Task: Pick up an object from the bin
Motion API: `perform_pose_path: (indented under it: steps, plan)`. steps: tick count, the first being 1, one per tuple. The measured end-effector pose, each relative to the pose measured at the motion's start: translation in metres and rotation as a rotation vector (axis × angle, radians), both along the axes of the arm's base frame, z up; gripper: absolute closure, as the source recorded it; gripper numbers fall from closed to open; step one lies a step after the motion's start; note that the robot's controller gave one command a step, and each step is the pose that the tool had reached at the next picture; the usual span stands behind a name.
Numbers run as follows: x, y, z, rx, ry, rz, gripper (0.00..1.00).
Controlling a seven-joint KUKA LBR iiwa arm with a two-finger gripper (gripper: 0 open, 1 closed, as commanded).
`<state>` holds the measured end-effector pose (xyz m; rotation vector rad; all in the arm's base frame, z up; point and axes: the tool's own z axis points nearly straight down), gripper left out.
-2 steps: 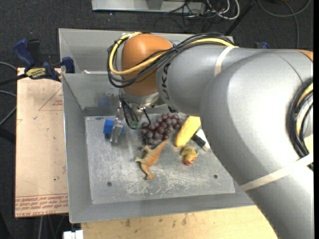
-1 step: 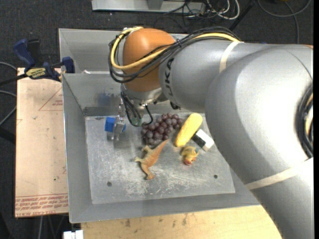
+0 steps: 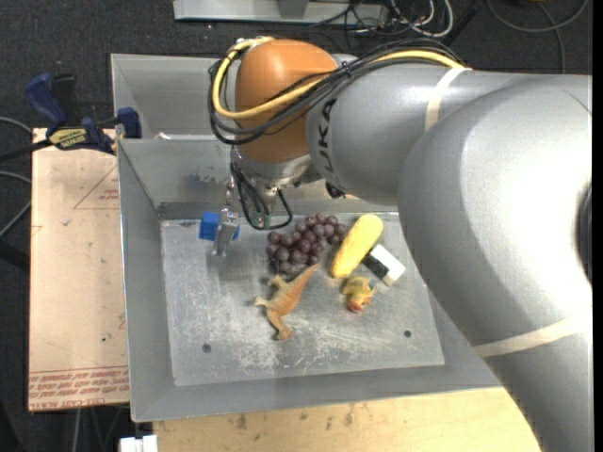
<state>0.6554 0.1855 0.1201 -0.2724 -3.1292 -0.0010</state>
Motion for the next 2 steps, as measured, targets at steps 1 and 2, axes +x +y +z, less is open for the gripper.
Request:
perform_pose_path:
  steps: [1, 2]
  plan:
    - [0.0017, 0.0004, 0.0133, 0.002, -0.007, 0.0, 1.0]
    - [0.0019, 0.0004, 0.0181, 0.002, -0.008, -0.001, 1.0]
